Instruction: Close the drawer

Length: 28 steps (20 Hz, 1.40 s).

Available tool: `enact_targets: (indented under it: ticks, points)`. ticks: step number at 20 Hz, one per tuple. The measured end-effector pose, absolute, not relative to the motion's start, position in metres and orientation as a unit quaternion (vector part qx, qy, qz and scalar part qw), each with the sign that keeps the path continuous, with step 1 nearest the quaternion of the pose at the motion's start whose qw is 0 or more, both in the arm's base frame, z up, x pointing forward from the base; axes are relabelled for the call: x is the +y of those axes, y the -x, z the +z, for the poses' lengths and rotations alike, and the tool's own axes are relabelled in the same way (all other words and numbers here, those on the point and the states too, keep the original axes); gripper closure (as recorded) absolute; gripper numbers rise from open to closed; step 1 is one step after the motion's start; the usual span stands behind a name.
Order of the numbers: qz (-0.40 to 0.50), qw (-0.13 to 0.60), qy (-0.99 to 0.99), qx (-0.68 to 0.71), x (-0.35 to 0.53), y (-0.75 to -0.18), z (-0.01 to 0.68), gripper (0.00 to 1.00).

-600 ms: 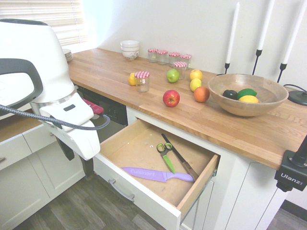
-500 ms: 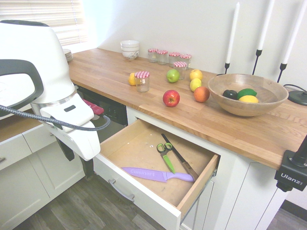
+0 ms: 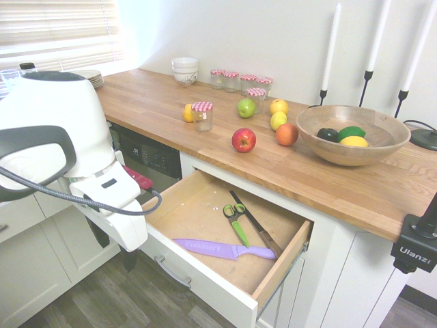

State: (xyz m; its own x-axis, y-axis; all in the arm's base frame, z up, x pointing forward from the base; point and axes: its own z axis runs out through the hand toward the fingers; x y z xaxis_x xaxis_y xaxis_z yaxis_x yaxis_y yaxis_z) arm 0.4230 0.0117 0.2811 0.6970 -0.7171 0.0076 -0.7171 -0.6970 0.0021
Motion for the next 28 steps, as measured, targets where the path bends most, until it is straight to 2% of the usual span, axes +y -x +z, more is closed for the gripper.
enact_targets:
  ticks: [10, 17, 18, 28]
  points:
    - [-0.033, 0.019, -0.913, -0.407, -0.017, -0.453, 0.181, 0.0]
    - [-0.043, 0.023, -0.914, -0.403, -0.013, -0.473, 0.148, 0.0]
    - [-0.042, 0.022, -0.915, -0.402, -0.013, -0.474, 0.144, 1.0]
    - [-0.035, 0.013, -0.918, -0.394, 0.001, -0.481, 0.13, 1.0]
